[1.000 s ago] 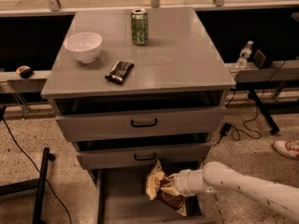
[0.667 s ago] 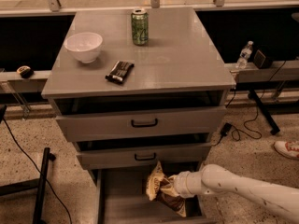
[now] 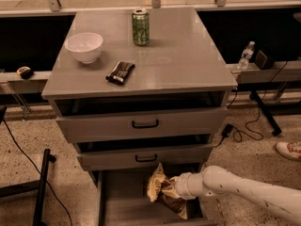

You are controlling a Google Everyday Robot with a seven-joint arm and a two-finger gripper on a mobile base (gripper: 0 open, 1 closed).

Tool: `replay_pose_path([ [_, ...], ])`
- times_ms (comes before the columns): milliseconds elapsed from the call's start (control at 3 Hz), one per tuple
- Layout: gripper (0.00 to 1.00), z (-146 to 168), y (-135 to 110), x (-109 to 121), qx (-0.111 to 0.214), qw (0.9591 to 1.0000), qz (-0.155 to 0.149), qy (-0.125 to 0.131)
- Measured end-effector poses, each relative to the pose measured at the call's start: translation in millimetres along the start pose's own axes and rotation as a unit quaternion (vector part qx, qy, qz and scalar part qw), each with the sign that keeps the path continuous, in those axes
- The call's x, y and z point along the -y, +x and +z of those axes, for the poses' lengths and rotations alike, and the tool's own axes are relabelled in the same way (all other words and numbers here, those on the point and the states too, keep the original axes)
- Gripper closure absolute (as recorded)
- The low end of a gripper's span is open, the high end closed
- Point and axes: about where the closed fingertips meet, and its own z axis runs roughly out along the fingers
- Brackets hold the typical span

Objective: Place brown chip bag into bottom drawer

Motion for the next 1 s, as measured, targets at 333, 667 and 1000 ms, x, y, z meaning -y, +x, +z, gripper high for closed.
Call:
replay_pose_path([
  [333,0.27,0.0,0.0,0.0,0.0,1.0,0.0,0.0],
  [667,0.04,0.1,0.0,0.0,0.0,1.0,0.0,0.0],
  [1000,0.0,0.1,0.0,-0.1,0.0,1.0,0.0,0.0],
])
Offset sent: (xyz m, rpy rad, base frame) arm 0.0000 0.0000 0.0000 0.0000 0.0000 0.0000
